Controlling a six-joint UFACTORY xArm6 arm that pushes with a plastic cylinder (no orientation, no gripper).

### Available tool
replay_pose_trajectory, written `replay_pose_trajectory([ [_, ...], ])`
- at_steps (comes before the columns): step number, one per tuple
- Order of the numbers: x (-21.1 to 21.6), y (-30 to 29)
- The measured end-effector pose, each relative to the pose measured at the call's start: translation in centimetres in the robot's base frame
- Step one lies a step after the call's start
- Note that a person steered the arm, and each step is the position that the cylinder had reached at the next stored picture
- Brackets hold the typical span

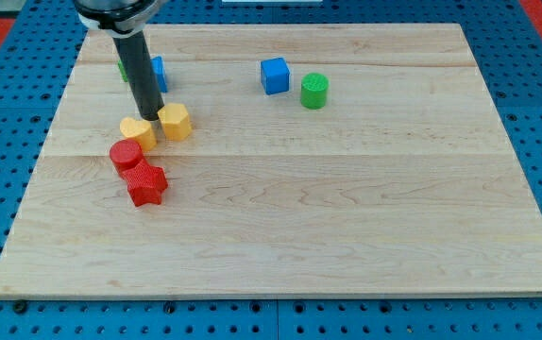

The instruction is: Slightly move the yellow heart to the right side

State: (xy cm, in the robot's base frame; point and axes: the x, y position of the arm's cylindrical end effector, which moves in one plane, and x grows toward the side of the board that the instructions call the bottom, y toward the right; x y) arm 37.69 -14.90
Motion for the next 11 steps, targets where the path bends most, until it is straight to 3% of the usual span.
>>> replay_pose_trajectory([
  [3, -3.3, -0.4],
  [4, -1.9, -4.3],
  [6, 5.4, -8.9],
  [9, 3.4, -3.7],
  [11, -2.6, -7.7],
])
